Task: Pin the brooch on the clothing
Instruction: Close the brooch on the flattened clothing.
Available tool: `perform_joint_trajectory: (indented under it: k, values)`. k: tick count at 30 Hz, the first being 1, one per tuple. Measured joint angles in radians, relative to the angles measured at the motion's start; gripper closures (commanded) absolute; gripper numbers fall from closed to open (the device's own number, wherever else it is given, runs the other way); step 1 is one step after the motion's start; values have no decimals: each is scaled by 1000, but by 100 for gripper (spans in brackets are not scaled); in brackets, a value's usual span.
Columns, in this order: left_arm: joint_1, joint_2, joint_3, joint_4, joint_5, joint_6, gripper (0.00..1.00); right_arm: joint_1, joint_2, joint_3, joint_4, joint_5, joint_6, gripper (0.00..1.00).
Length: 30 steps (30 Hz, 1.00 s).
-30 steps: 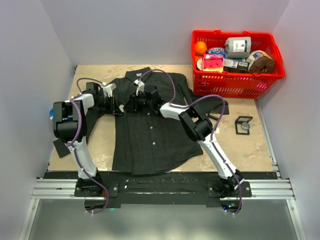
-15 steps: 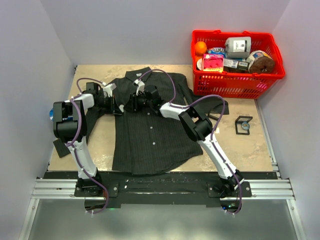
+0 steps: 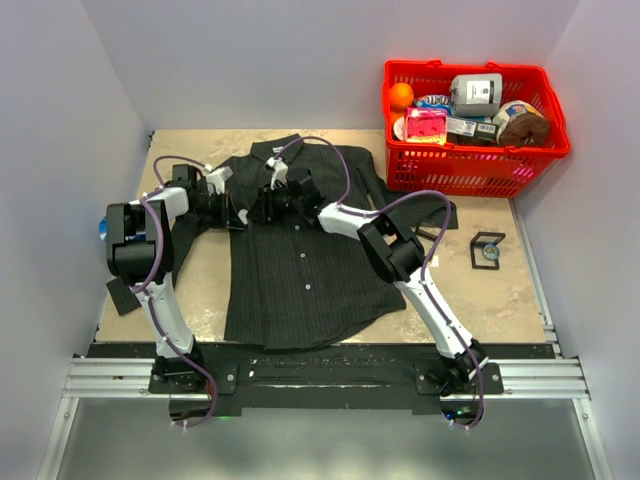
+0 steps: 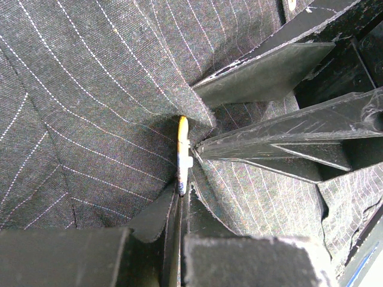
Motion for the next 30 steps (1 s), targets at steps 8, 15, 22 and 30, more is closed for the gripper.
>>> perform_joint_trajectory:
  k: [8,15,22,30]
  values:
    - [-7,0,4,-2,-10,0,100,4,12,29,-25,1,-1,59]
    - [-12,0,8,-2,-21,-3,100,6,13,36,-33,2,-8,59]
    - [-13,0,8,-2,-25,-18,100,6,15,40,-40,4,-16,61]
    - [-13,0,9,-2,-29,-36,100,10,16,42,-42,13,-21,65]
